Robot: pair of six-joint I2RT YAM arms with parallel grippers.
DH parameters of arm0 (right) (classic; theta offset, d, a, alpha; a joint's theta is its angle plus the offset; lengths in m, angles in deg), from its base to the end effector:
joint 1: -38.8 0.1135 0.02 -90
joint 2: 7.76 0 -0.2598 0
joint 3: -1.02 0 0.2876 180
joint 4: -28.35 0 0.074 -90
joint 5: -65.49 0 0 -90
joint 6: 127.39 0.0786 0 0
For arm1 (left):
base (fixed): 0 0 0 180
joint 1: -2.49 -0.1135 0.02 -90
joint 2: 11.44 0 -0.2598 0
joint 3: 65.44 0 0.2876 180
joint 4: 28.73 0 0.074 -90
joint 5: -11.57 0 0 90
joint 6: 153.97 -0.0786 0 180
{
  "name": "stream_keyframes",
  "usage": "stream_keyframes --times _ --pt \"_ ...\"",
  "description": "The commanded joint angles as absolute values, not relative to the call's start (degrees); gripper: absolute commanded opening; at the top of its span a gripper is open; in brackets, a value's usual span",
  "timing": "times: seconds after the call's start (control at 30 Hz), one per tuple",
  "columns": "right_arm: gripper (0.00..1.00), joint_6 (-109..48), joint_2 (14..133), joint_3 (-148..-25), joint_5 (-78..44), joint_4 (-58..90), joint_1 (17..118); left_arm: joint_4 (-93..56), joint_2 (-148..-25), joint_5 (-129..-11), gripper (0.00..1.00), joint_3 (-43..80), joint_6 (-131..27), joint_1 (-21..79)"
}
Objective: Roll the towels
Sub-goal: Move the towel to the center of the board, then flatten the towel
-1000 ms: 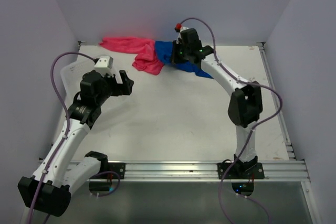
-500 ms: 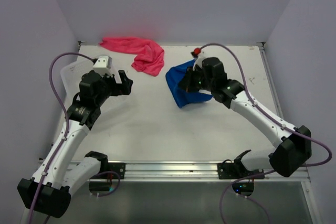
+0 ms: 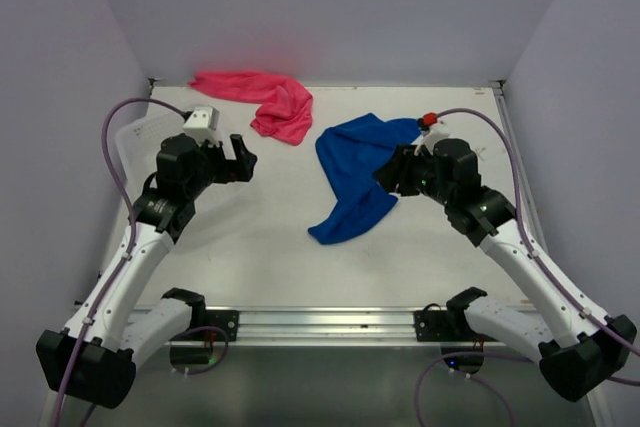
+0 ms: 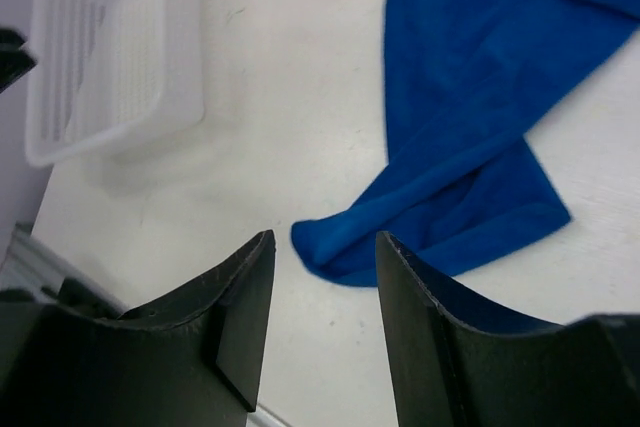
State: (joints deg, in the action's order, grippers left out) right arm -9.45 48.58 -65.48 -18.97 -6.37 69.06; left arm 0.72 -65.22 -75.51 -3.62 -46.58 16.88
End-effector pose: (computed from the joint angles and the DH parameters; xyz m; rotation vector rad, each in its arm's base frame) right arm 0.2532 0.1565 0.3172 -0.1065 2.0742 0.7364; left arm 0.2830 -0.0768 0.3077 -0.0173 1.9668 -0.4154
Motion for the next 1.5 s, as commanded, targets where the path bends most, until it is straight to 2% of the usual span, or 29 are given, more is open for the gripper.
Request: stream_keyframes --times 0.0,0.07,0.23,0.47,0.6,0.9,1.3,1.47 --pt "0.48 -8.0 52.4 -63.8 -24.2 -8.3 63.3 -2.4 -66.3 -71.8 1.00 -4.4 -46.3 18.0" --pt "0.48 -7.2 54.0 -63.2 -23.8 -7.3 59.5 -2.5 -67.6 -71.7 1.00 -4.6 -46.0 19.6" --pt "0.48 -5.1 58.3 -62.8 -18.5 -4.2 52.5 -0.6 -73.0 -74.2 0.98 -4.3 -41.5 31.9" --pt "0.47 -4.1 60.6 -60.4 -13.8 -0.2 49.2 -0.2 -77.7 -76.9 0.95 -5.7 -32.1 48.1" --pt "0.46 -4.0 60.9 -58.9 -12.1 1.1 47.7 -3.4 -82.1 -76.6 0.91 -9.0 -23.5 51.7" --pt "0.44 -3.9 59.7 -55.7 -10.5 2.5 45.6 -14.1 -84.2 -79.7 0.90 -16.5 -7.3 51.8" --pt "0.41 -3.7 59.7 -53.9 -9.3 4.1 44.9 -15.7 -91.5 -80.5 0.85 -16.0 -2.2 48.9" --pt "0.41 -3.3 60.5 -53.2 -8.6 5.2 44.8 -19.5 -92.2 -81.1 0.80 -17.4 -0.4 47.3"
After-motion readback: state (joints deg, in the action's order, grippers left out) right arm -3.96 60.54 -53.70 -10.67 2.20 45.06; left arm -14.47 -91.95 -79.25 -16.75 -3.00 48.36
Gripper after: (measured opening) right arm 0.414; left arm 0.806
